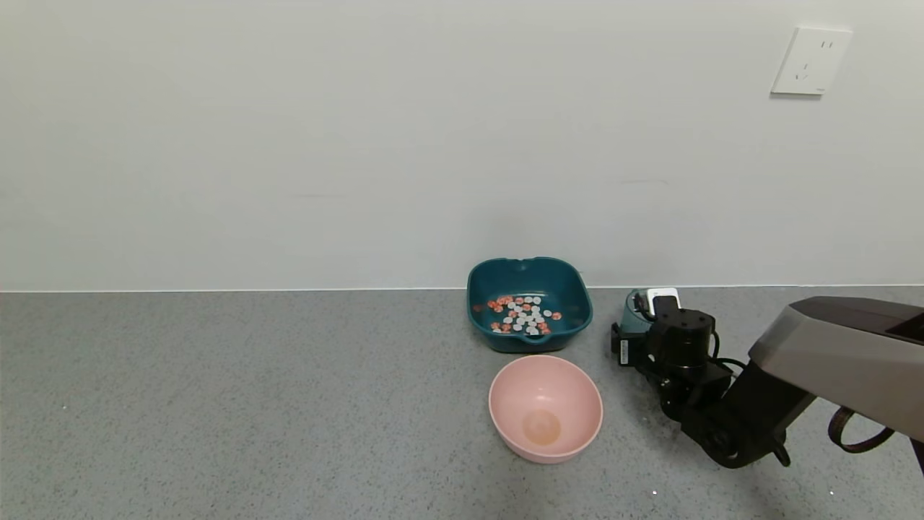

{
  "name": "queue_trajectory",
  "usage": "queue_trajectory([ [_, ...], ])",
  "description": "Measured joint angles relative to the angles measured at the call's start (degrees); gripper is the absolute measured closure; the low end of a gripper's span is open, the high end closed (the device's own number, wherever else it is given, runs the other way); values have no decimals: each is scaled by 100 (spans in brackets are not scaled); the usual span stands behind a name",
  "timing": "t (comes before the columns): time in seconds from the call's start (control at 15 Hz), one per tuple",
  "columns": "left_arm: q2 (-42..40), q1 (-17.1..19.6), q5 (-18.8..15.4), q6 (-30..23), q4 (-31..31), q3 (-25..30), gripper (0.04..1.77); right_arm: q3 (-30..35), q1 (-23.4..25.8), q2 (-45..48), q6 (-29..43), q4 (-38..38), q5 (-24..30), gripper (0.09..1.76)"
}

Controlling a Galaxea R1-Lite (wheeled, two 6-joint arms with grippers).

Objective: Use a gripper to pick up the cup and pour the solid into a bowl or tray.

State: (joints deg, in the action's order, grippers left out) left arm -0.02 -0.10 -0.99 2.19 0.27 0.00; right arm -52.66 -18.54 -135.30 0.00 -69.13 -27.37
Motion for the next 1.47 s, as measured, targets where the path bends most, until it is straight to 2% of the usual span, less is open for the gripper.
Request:
queue_trajectory([
  [0.2,0,0,0,0,-2,0,9,35,-6,62,0,20,20,23],
  [0.4,0,0,-2,0,0,0,9,190,2,234,7,106,367,20],
  [0.6,0,0,-2,0,0,0,9,402,46,617,0,590,607,18],
  [1.07,0,0,-2,0,-2,0,9,669,190,2621,-16,3267,1418,16],
  [1.27,0,0,-2,0,0,0,9,623,173,3790,-22,4838,1790,15],
  [1.47,0,0,0,0,0,0,9,506,124,4984,-16,6305,1938,15],
])
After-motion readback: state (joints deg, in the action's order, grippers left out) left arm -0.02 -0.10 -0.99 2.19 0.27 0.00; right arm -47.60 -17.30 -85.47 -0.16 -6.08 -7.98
